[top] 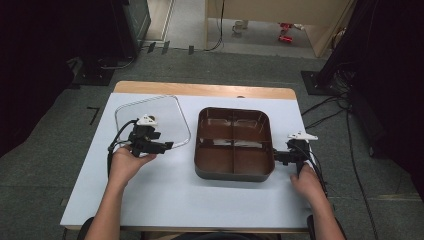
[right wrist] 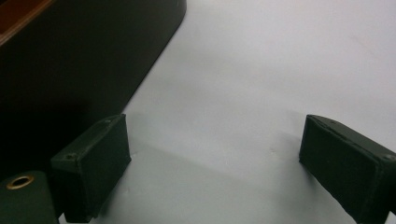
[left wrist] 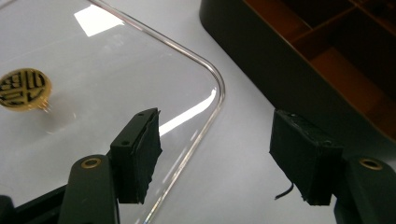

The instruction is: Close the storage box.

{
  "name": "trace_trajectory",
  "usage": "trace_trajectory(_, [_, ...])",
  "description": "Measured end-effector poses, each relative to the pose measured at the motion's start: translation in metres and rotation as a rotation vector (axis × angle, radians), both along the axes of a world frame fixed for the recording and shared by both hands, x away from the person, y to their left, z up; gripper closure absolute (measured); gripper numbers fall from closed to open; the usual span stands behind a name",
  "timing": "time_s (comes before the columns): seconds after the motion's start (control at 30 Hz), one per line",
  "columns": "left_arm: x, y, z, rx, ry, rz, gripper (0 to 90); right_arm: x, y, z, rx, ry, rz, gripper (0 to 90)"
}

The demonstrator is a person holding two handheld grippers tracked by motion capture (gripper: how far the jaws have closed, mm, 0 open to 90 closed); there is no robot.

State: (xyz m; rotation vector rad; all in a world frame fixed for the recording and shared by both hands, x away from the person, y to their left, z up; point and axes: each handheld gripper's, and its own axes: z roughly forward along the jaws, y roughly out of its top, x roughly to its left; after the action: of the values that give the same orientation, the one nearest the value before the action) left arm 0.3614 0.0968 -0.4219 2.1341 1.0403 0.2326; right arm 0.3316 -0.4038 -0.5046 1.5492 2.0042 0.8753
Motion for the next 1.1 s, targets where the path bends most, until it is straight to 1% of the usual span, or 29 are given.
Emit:
trace_trajectory(0.13, [0.011,0.003,0.002,0.003,-0.012,0.016,34.1,0.000,0.000,0.000,0.001,0.000,0.000,8.0])
trace_trajectory(0.2, [0.017,0.003,0.002,0.012,-0.014,0.021,34.4,0.000,0.000,0.000,0.001,0.000,0.000,8.0])
trace_trajectory(0.27, [0.022,0.004,0.002,0.017,-0.014,0.023,34.5,0.000,0.000,0.000,0.001,0.000,0.000,8.0])
trace_trajectory(0.33, [0.027,0.004,0.003,0.009,-0.020,0.024,34.8,0.000,0.000,0.000,0.001,0.000,0.000,8.0])
trace_trajectory(0.4, [0.033,0.003,0.004,0.019,-0.029,0.020,35.0,0.000,0.000,0.000,0.000,0.000,0.000,8.0])
trace_trajectory(0.47, [0.039,0.003,0.003,0.007,-0.023,0.014,35.0,0.000,0.000,0.000,0.001,0.000,0.000,8.0])
trace_trajectory(0.5, [0.042,0.004,0.003,0.005,-0.024,0.020,35.0,0.000,0.000,0.000,0.001,0.000,0.000,8.0])
trace_trajectory(0.6, [0.051,0.005,0.000,0.022,-0.022,0.034,35.0,0.000,0.000,0.000,0.001,0.001,0.000,8.0])
trace_trajectory(0.7, [0.059,0.006,-0.003,0.037,-0.037,0.039,35.1,0.000,0.000,0.000,0.001,0.001,0.000,8.0])
trace_trajectory(0.77, [0.064,0.007,-0.005,0.045,-0.046,0.054,36.2,0.000,0.000,0.000,0.002,0.001,-0.001,8.0])
trace_trajectory(0.9, [0.076,0.011,-0.008,0.059,-0.034,0.070,36.2,0.000,0.000,0.000,0.002,0.000,-0.001,8.0])
trace_trajectory(1.03, [0.085,0.017,-0.011,0.069,-0.054,0.090,36.6,0.000,0.000,0.000,0.002,0.000,-0.001,8.0])
trace_trajectory(1.1, [0.089,0.022,-0.014,0.076,-0.063,0.114,36.1,0.000,0.000,0.000,0.002,0.000,-0.001,8.0])
